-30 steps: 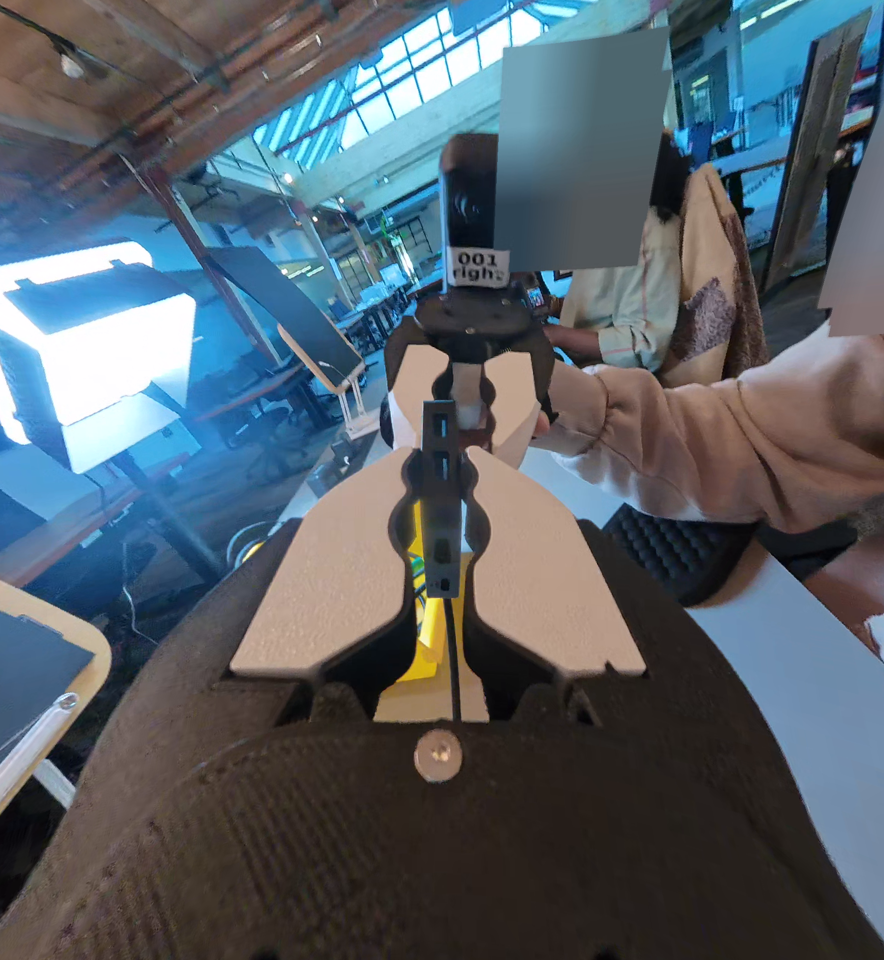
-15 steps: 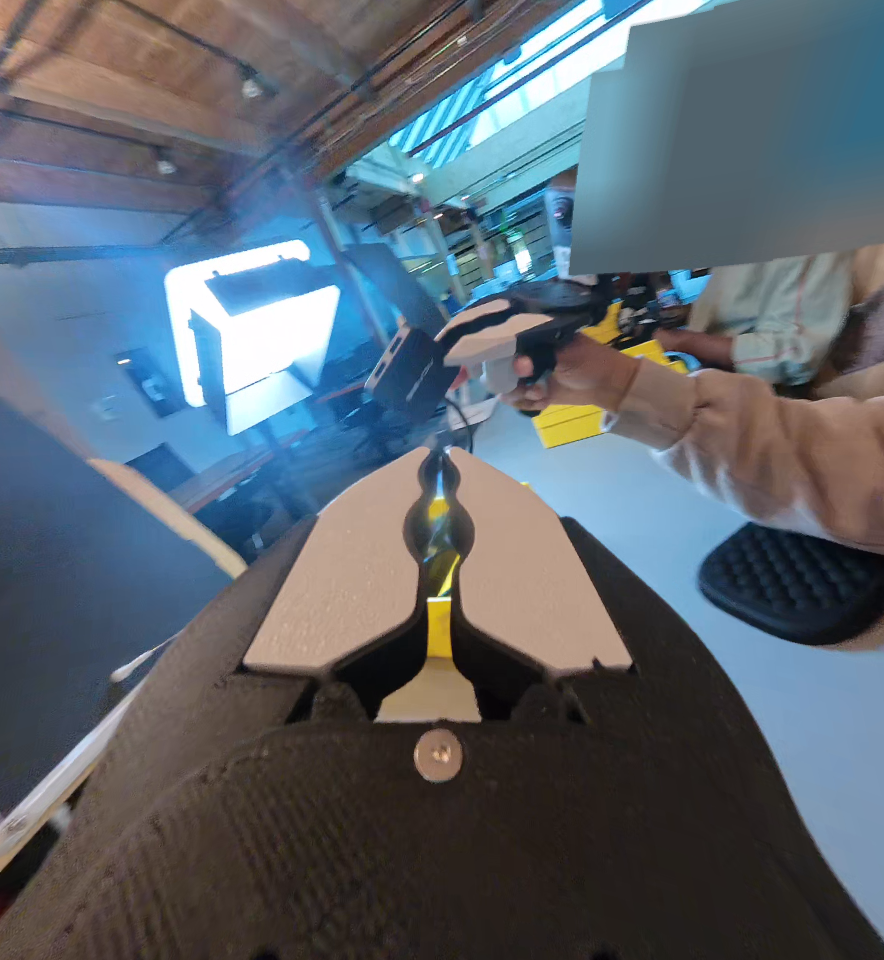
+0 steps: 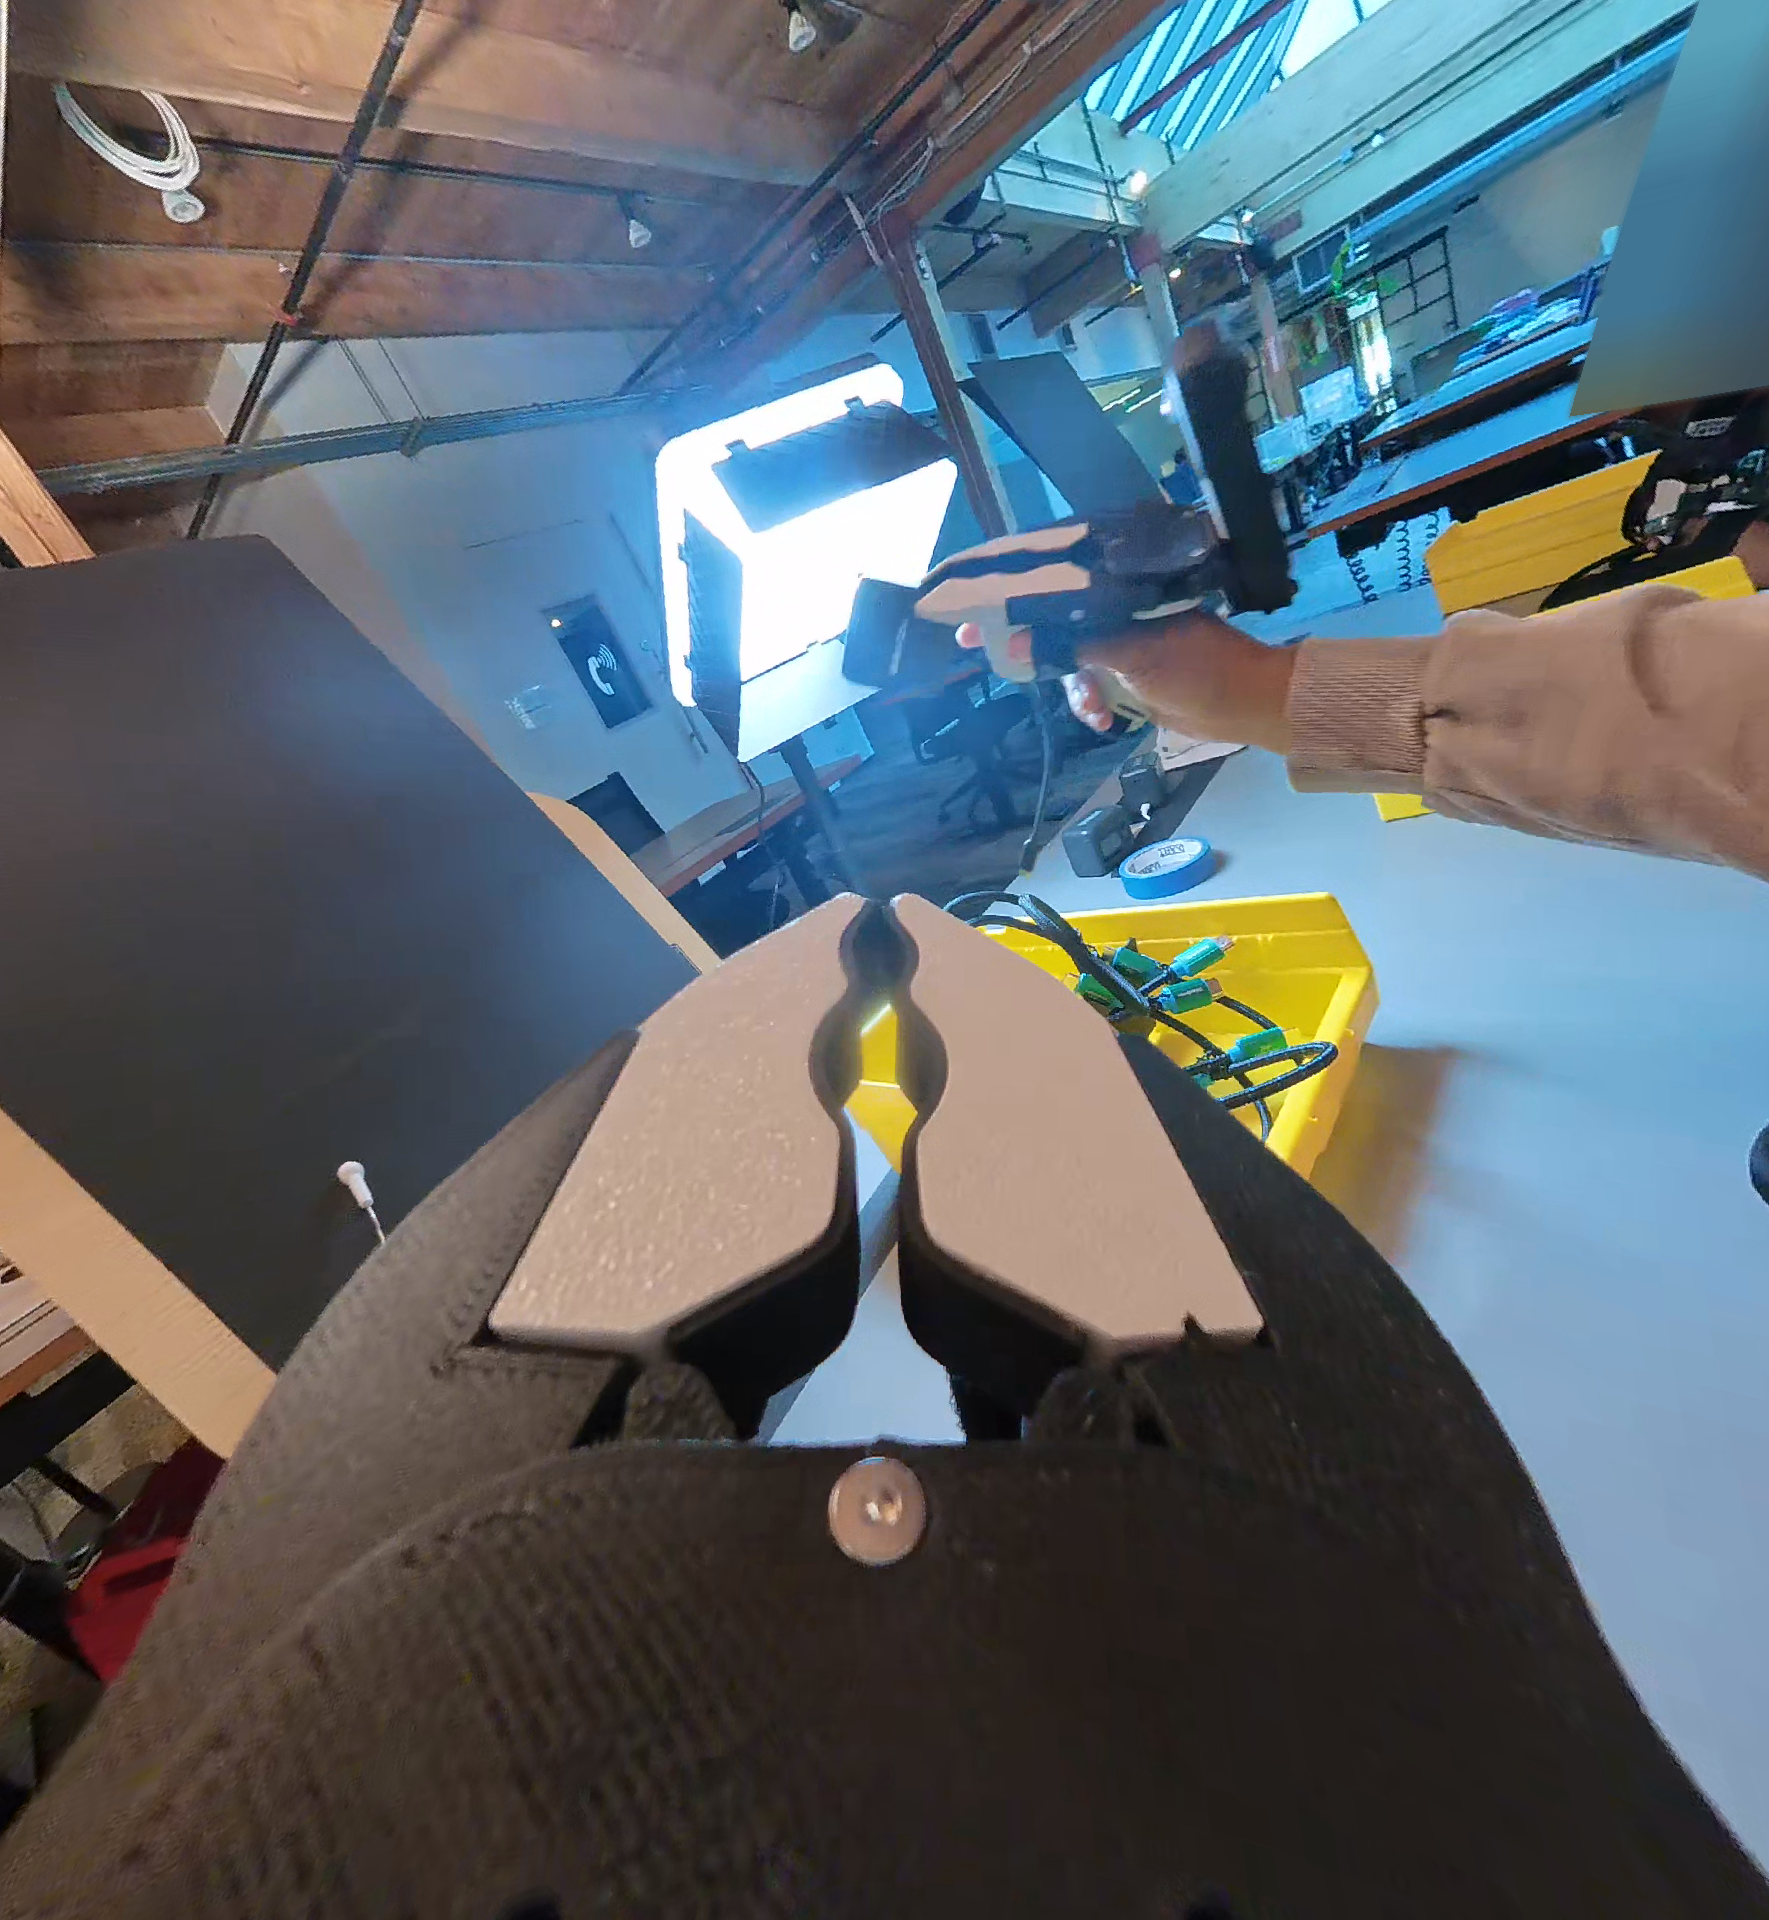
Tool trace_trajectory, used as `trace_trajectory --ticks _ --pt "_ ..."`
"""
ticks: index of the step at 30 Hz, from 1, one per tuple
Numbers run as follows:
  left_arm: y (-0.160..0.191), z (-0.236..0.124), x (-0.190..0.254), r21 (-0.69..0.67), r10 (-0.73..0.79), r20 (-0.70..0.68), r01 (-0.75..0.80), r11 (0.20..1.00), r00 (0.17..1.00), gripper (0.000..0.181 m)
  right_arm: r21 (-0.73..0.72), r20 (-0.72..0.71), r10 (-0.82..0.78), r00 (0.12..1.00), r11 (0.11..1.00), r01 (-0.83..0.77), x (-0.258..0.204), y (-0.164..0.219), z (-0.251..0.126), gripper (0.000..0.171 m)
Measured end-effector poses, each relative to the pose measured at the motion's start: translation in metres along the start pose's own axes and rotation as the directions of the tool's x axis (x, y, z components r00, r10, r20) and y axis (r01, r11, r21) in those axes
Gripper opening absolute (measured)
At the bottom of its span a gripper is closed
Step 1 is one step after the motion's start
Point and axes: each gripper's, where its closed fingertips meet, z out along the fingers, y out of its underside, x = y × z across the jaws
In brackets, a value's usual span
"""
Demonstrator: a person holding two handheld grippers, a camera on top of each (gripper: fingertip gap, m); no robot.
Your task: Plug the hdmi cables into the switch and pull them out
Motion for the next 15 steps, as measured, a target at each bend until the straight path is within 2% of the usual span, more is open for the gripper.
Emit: trace_trajectory --ticks 4,8,10,12,15 --pt "0.001 -0.001 0.0 -0.002 0.005 -0.01 -0.005 1.0 1.0 0.0 -0.117 0.015 0.052 0.999 0.992 -0.05 0.004 0.049 0.032 0.014" --pt "0.003 -0.003 -0.001 -0.015 0.04 -0.012 -0.04 0.999 0.999 0.0 -0.165 0.027 0.121 0.992 0.98 -0.115 0.003 0.086 0.05 0.014" --pt "0.004 -0.002 -0.003 -0.013 0.033 -0.017 -0.033 0.999 0.999 0.0 -0.257 0.067 0.164 0.984 0.956 -0.141 -0.003 0.114 0.055 0.014" --pt "0.006 -0.002 -0.006 -0.015 0.026 -0.013 -0.026 1.0 1.0 0.0 -0.401 0.111 0.217 0.97 0.903 -0.156 -0.011 0.149 0.056 0.014" --pt "0.009 -0.002 -0.011 -0.016 0.012 -0.007 -0.012 1.0 1.0 0.0 -0.619 0.178 0.269 0.947 0.778 -0.105 -0.028 0.198 0.045 0.014"
